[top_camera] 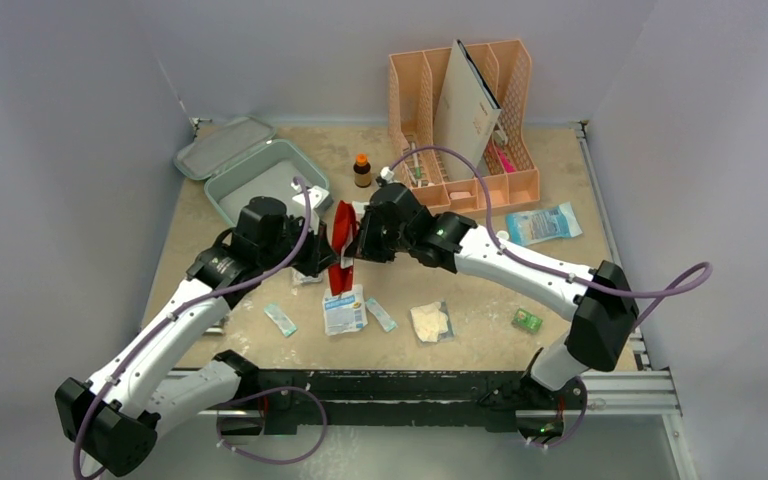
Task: Organize the medicine kit
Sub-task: Place the medical item at the medicine pouch.
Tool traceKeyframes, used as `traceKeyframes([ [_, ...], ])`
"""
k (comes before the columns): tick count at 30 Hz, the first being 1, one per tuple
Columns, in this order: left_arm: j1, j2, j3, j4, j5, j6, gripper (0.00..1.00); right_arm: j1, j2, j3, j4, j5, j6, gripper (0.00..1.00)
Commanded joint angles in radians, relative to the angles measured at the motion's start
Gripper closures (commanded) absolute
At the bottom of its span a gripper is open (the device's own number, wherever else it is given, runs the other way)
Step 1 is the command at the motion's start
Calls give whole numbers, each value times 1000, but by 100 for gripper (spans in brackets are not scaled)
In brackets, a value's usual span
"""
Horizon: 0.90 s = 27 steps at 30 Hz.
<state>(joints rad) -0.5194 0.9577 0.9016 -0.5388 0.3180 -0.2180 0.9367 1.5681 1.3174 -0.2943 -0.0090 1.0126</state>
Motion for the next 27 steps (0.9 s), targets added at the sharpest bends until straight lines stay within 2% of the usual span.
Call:
traceKeyframes([
  [1,-1,7,33,45,7,-21,100,10,0,73,-80,141,-43,100],
  [6,-2,10,35,46,-9,-31,100,12,15,85,-75,145,-53,99],
  [16,-2,21,38,41,-25,-40,100,15,-12,34,38,41,-52,75],
  [20,-2,20,37,39,-29,-38,100,16,-31,15,48,16,-42,73],
  [24,-1,22,37,29,-35,-15,100,16,-70,1,44,-13,-51,76],
  [27,-1,24,42,5,-78,-5,100,16,-107,-8,13,-54,-77,74],
])
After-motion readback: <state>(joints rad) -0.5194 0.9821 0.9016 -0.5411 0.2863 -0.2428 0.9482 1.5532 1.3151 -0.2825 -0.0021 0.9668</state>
